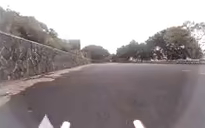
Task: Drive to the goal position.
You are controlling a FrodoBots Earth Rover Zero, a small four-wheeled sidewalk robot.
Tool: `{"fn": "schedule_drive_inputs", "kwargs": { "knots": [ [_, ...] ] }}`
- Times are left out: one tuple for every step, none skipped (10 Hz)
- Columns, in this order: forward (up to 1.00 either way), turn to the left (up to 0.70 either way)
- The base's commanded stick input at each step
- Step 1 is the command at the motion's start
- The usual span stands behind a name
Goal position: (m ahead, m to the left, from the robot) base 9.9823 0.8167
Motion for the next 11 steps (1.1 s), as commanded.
{"fn": "schedule_drive_inputs", "kwargs": {
  "knots": [
    [0.50,0.00],
    [0.50,0.00],
    [0.50,0.00],
    [0.50,0.00],
    [0.50,0.00],
    [0.50,0.00],
    [0.50,0.00],
    [0.50,0.00],
    [0.50,0.00],
    [0.50,0.00],
    [0.50,0.00]
  ]
}}
